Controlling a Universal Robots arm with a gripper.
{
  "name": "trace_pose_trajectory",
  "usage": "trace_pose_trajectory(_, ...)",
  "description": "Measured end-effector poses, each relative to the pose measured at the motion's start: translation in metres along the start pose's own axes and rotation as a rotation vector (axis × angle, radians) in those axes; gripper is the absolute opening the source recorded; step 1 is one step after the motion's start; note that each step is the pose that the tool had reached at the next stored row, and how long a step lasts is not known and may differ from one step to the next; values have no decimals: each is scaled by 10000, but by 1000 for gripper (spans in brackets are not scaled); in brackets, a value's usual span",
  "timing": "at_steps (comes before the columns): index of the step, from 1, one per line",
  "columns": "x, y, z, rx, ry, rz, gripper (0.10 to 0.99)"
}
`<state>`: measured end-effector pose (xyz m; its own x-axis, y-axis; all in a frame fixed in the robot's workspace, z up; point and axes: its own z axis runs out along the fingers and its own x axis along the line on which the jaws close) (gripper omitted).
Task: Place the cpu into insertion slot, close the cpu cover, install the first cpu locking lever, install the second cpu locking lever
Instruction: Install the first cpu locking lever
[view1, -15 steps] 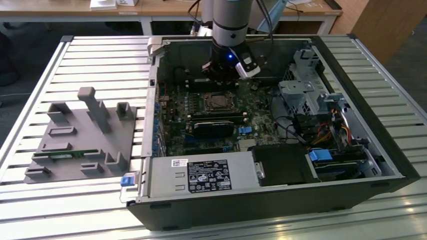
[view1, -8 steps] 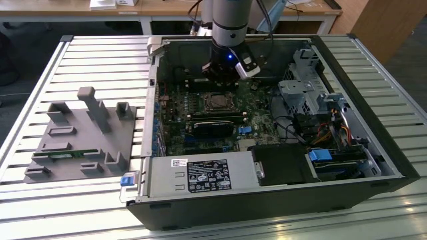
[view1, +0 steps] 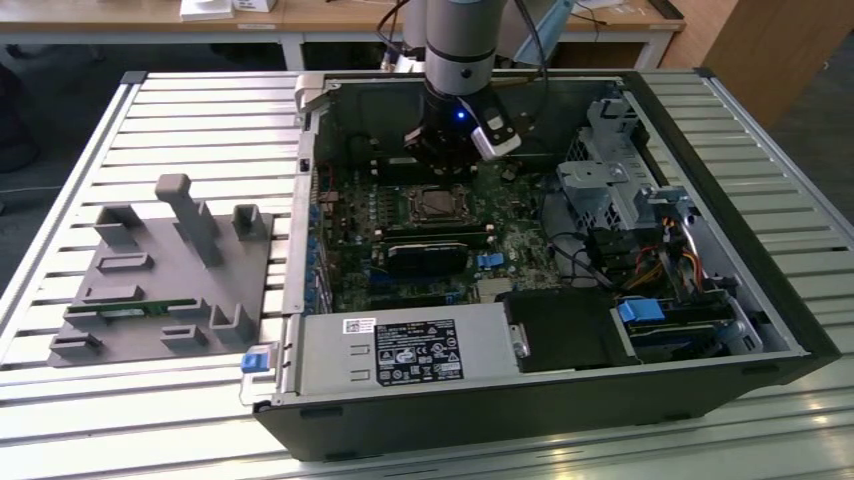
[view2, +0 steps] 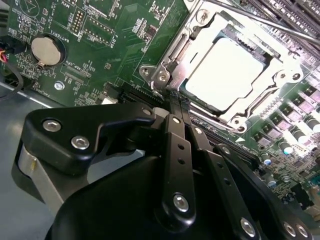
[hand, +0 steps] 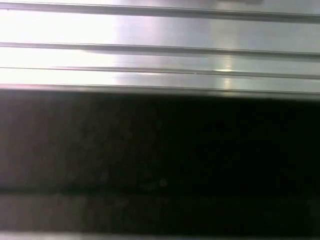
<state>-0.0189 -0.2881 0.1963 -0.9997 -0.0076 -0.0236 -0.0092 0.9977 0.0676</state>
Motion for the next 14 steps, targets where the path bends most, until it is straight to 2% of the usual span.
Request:
trace_pose_trajectory(3,-1,4,-16,-8,-5,0,122)
trace_pose_trajectory(8,-3,10,-116,-3,-2,1,122)
trace_pose_trajectory(14,-4,-4,-118,-3,-3,14,122)
